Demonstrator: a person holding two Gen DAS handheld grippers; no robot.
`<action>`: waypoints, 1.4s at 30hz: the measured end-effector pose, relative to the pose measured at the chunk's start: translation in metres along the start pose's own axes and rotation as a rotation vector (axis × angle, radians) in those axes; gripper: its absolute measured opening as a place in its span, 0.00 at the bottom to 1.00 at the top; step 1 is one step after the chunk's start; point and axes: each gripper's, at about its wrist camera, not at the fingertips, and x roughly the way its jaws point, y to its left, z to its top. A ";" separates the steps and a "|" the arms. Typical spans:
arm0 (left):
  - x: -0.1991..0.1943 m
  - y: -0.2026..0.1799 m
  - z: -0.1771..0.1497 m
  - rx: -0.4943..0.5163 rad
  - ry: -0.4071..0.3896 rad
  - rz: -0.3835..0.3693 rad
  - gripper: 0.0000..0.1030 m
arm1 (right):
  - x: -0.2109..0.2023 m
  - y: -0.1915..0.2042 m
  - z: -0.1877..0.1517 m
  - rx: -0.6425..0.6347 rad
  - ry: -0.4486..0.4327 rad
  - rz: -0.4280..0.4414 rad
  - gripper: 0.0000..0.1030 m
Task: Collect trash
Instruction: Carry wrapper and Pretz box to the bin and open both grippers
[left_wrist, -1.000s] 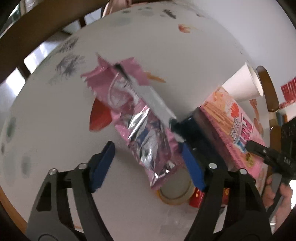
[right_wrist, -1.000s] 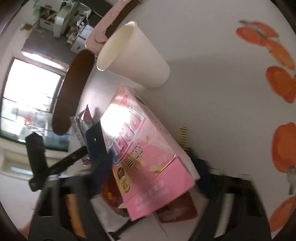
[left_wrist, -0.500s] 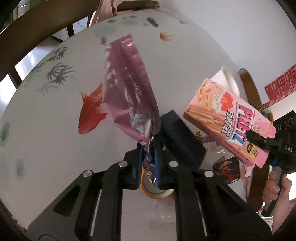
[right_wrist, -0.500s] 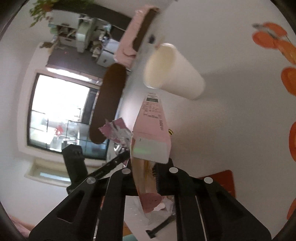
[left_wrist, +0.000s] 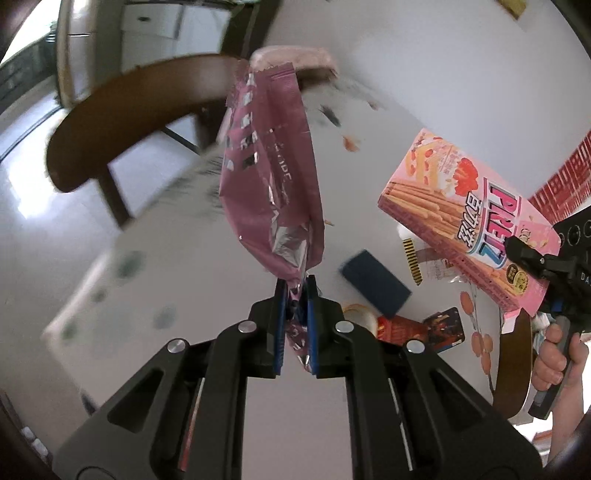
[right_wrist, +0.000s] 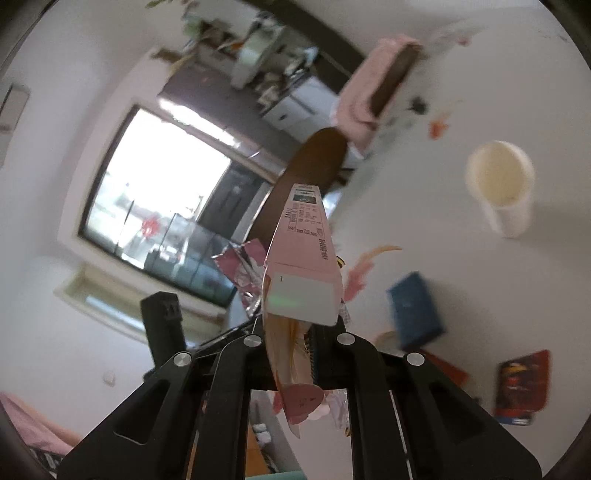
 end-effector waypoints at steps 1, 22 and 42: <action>-0.015 0.011 -0.002 -0.013 -0.023 0.017 0.08 | 0.009 0.008 -0.002 -0.010 0.010 0.014 0.10; -0.092 0.335 -0.222 -0.505 0.145 0.335 0.07 | 0.410 0.180 -0.245 -0.291 0.737 -0.056 0.10; 0.156 0.503 -0.395 -0.631 0.507 0.362 0.48 | 0.638 -0.020 -0.446 -0.254 1.002 -0.403 0.52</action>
